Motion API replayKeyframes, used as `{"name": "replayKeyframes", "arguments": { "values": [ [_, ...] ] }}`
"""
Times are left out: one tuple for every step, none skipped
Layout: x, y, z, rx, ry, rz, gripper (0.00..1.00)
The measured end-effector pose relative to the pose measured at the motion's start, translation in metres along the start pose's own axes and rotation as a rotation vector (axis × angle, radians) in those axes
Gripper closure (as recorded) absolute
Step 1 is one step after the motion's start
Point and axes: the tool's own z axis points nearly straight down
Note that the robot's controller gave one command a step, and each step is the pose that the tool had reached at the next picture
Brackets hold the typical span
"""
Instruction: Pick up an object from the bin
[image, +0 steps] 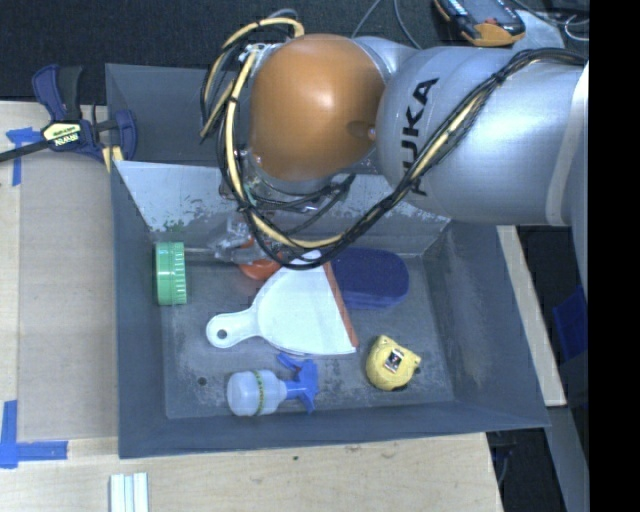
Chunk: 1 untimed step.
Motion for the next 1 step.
{"name": "replayKeyframes", "arguments": {
  "values": [
    [0.0286, 0.0082, 0.1154, -0.005, 0.0, -0.07, 1.0]
  ]
}}
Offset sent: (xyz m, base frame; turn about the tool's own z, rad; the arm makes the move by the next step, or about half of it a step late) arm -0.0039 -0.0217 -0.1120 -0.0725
